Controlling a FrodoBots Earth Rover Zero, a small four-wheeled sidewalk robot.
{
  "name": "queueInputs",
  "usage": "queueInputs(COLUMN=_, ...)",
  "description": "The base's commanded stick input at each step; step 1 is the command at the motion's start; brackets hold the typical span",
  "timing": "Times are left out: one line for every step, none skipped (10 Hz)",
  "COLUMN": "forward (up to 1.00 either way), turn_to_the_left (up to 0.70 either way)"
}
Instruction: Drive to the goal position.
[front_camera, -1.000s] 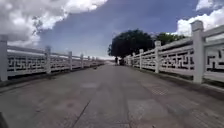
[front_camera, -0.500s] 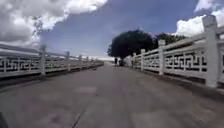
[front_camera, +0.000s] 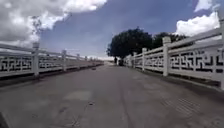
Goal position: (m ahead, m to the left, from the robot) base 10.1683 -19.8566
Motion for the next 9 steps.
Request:
queueInputs(forward=0.7, turn_to_the_left=0.0)
queueInputs(forward=0.7, turn_to_the_left=0.0)
queueInputs(forward=0.7, turn_to_the_left=0.0)
queueInputs(forward=0.7, turn_to_the_left=0.0)
queueInputs(forward=0.7, turn_to_the_left=0.0)
queueInputs(forward=0.7, turn_to_the_left=0.0)
queueInputs(forward=0.7, turn_to_the_left=0.0)
queueInputs(forward=0.7, turn_to_the_left=0.0)
queueInputs(forward=0.7, turn_to_the_left=0.0)
